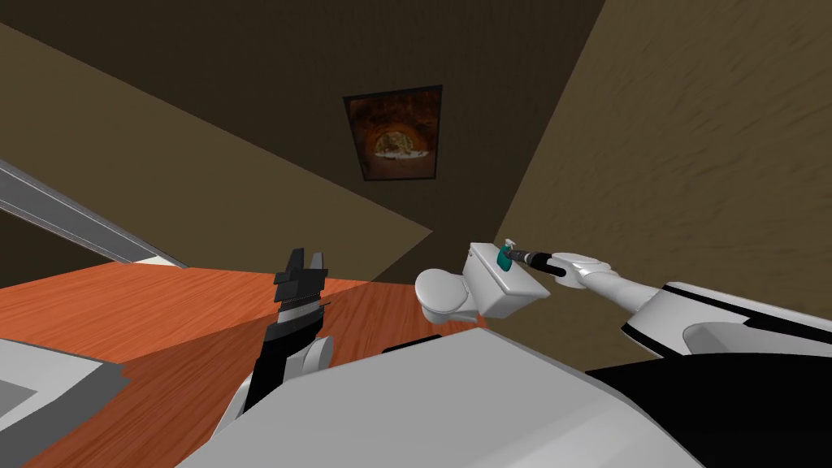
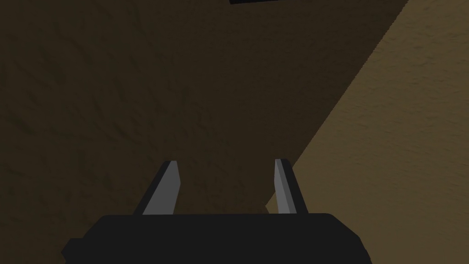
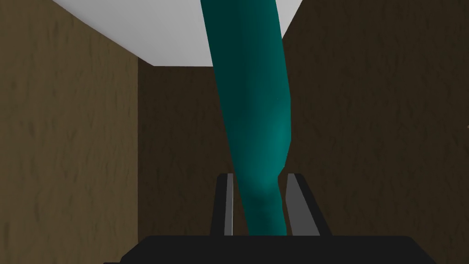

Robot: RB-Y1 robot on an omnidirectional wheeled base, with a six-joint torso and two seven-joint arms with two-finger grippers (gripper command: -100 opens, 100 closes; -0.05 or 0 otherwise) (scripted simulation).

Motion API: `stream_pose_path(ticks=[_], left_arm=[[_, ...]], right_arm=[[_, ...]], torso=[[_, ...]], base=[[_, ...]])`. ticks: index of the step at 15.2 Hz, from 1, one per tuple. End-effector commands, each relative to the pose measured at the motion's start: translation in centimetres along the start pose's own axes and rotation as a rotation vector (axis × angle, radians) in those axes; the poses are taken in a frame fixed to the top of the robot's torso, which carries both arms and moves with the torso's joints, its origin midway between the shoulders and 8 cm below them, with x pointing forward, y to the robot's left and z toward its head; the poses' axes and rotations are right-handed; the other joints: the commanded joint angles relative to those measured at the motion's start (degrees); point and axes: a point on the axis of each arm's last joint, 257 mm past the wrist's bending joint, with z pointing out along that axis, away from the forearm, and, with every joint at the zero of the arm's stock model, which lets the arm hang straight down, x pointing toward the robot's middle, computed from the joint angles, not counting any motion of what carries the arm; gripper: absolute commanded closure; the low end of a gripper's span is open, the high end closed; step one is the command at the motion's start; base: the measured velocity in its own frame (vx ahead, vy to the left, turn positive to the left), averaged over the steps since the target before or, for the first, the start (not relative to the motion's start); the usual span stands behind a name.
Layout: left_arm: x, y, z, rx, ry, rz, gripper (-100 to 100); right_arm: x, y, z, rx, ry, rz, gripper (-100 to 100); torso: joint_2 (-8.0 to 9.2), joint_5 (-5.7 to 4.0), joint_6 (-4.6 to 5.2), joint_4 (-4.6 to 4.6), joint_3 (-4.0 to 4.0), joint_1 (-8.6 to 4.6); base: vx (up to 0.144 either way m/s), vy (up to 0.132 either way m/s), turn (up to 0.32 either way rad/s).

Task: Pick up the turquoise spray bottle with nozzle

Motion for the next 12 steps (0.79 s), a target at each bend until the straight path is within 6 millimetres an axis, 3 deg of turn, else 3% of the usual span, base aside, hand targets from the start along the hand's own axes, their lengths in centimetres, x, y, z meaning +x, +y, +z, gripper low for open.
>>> stream_pose_path(ticks=[1,3,5,7,9,12], left_arm=[[0.0,0.0,0.0,0.0,0.0,0.0,0],[0.0,0.0,0.0,0.0,0.0,0.0,0],[0.0,0.0,0.0,0.0,0.0,0.0,0],[0.0,0.0,0.0,0.0,0.0,0.0,0],[0.0,0.0,0.0,0.0,0.0,0.0,0],[0.0,0.0,0.0,0.0,0.0,0.0,0]], right_arm=[[0.0,0.0,0.0,0.0,0.0,0.0,100],[0.5,-0.4,-0.4,0.029,-0.02,0.007,100],[1.3,1.0,-0.3,0.001,-0.008,-0.002,100],[0.8,0.0,-0.8,0.039,-0.035,0.009,100],[2.2,0.1,-1.1,0.048,-0.017,0.002,100],[2.3,2.5,-0.9,-0.003,-0.016,-0.006,100]], torso=[[0.0,0.0,0.0,0.0,0.0,0.0],[-0.05,0.0,0.0,0.02,-0.01,-0.1],[-0.07,-0.08,0.03,0.0,-0.04,-0.34],[-0.07,-0.1,-0.04,-0.01,-0.04,-0.24],[-0.17,-0.11,-0.01,-0.01,-0.09,-0.41],[-0.13,-0.32,-0.02,-0.13,-0.13,-0.33]], base=[[0.0,0.0,0.0],[0.036,-0.068,0.002],[0.021,-0.08,0.003],[0.024,-0.05,0.0],[0.042,-0.084,0.011],[0.01,-0.025,-0.008]])
